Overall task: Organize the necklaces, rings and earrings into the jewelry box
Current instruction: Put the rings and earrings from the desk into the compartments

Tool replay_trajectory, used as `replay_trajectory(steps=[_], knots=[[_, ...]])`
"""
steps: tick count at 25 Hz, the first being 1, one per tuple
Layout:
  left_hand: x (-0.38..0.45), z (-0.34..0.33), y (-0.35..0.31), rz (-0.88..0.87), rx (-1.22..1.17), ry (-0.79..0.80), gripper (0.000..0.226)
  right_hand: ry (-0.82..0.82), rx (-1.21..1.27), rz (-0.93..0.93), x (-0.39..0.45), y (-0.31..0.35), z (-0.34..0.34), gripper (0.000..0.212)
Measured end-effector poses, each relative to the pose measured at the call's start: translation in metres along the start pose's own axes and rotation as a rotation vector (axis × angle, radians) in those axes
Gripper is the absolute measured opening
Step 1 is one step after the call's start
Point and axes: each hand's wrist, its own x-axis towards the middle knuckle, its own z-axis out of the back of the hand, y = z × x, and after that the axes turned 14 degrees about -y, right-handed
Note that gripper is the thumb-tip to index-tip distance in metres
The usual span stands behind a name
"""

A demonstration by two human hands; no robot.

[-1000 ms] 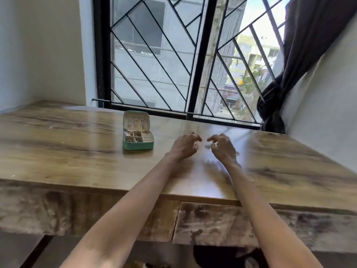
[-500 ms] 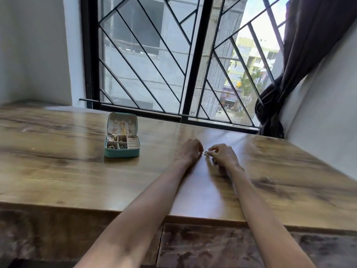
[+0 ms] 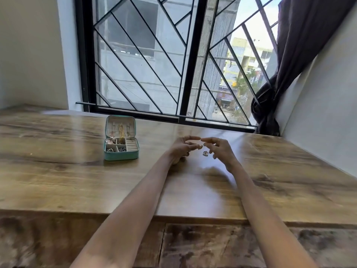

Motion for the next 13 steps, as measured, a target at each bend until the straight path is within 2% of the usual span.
replay_trajectory(steps=[2,6,13], knots=[[0.002,0.001,0.001,-0.017,-0.026,0.005,0.034,0.039,0.089,-0.012,-0.003,0.002,0.002,0.021],[0.003,0.003,0.002,-0.057,-0.004,-0.012,0.036,0.090,0.094,0.025,-0.003,0.002,0.002,0.018],[-0.004,0.012,-0.008,-0.130,0.064,-0.070,0.034,0.069,0.094,0.133,-0.006,0.007,-0.007,0.020]])
